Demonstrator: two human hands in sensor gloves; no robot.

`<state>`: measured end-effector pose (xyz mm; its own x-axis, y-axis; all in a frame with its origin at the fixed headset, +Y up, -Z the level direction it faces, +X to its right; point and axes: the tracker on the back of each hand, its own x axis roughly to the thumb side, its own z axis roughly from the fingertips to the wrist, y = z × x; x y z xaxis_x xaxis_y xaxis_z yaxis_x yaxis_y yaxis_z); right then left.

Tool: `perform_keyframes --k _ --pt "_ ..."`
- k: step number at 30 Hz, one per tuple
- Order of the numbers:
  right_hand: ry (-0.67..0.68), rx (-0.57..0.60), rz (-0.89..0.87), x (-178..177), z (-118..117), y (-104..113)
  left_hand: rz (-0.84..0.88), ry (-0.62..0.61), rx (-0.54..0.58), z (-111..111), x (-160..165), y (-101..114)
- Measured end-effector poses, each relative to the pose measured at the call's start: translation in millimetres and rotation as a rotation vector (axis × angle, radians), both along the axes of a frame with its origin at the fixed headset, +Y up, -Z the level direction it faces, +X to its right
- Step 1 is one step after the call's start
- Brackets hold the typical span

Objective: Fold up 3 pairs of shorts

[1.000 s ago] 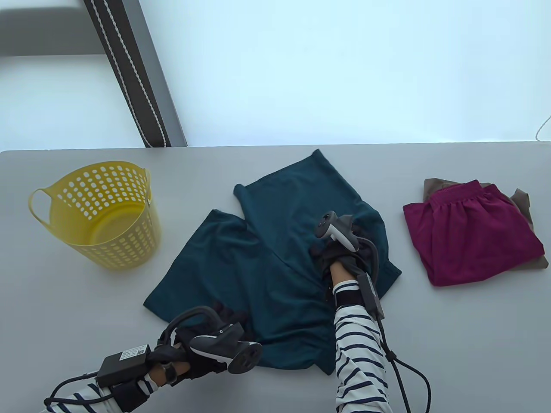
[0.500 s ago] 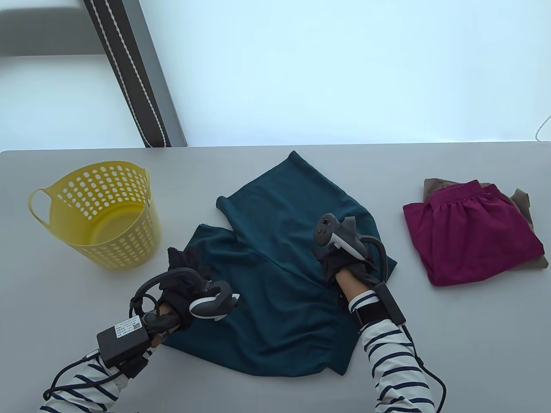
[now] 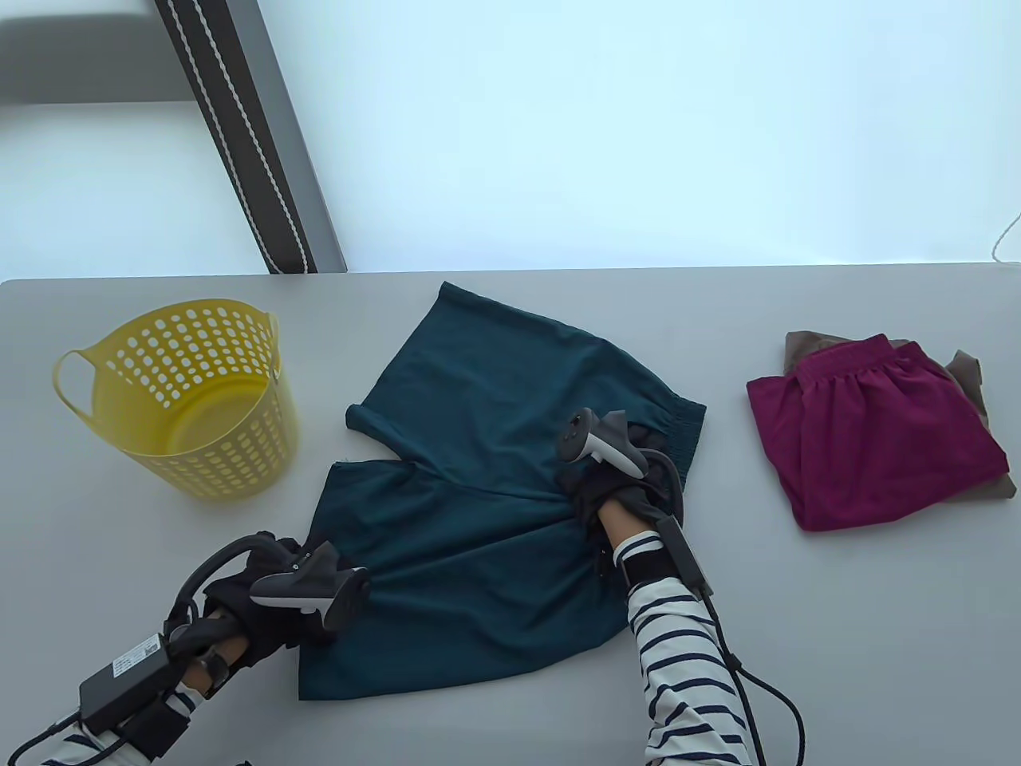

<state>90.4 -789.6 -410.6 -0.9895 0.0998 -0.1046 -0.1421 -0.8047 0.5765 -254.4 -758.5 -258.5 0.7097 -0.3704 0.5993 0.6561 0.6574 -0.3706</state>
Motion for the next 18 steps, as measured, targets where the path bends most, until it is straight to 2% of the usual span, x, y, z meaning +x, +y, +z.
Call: perform_keyframes --k 3,4,6,7,9,11,13,14,16,17,18 --pt "0.057 0.097 -0.011 4 7 11 0.002 -0.007 0.019 0 3 1" --pt "0.096 0.223 -0.038 7 15 22 0.006 -0.012 0.029 0 3 1" --pt "0.214 0.348 -0.056 14 32 42 0.020 -0.016 0.037 -1 1 1" --pt "0.241 0.364 -0.052 15 37 46 0.026 -0.015 0.039 -1 1 0" --pt "0.362 0.407 -0.007 25 64 64 0.038 -0.020 0.049 -2 0 1" --pt "0.453 0.354 0.054 34 91 71 0.051 -0.032 0.075 -3 0 1" --pt "0.487 0.267 0.095 41 111 70 0.071 -0.045 0.110 -4 0 1" --pt "0.498 0.195 0.111 44 122 66 0.095 -0.056 0.162 -3 0 1" --pt "0.534 -0.049 0.122 51 144 42 0.132 -0.117 0.258 0 0 -1" --pt "0.552 -0.105 0.132 52 151 33 0.127 -0.125 0.274 0 0 -2" --pt "0.571 -0.076 0.174 52 158 29 0.118 -0.130 0.291 -1 0 -2"
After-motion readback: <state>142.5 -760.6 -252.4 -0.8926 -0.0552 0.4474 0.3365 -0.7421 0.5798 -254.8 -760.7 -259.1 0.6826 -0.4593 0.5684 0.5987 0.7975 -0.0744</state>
